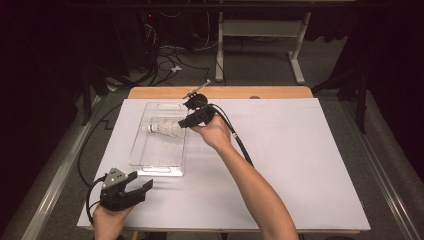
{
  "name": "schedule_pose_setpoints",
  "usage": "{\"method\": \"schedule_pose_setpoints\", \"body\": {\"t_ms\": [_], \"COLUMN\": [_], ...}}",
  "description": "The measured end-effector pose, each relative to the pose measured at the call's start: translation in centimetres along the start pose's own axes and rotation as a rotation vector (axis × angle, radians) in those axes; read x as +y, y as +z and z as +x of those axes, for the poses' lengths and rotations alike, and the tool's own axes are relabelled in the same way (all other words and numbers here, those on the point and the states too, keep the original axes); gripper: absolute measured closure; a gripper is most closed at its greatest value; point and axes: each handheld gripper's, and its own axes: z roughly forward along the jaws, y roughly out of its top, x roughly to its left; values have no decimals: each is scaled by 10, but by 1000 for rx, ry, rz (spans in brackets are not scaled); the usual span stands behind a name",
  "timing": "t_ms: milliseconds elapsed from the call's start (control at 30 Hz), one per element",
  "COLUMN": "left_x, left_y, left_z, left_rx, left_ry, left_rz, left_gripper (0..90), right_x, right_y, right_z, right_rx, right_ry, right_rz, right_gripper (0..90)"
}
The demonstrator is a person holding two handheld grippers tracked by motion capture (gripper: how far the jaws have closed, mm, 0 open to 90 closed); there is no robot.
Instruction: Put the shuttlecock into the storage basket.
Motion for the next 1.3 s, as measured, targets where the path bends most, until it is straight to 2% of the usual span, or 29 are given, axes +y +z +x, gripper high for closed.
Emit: {"method": "schedule_pose_setpoints", "body": {"t_ms": [433,767,933,1033,1300], "left_x": [0,0,0,0,0], "left_y": [1,1,0,0,1], "left_z": [1,1,0,0,1], "left_rx": [3,4,6,9,8], "left_ry": [-9,-9,-9,-7,-7], "left_rz": [0,0,0,2,2], "left_gripper": [346,346,347,346,346], "right_x": [-11,-21,-25,-27,-33], "right_y": [-18,-22,-26,-24,-30], "right_z": [-12,-17,-19,-20,-24], "right_rx": [-11,-9,-16,-17,-29], "right_ry": [20,21,39,25,25], "right_rz": [-36,-43,-47,-47,-50], "right_gripper": [561,562,562,562,562]}}
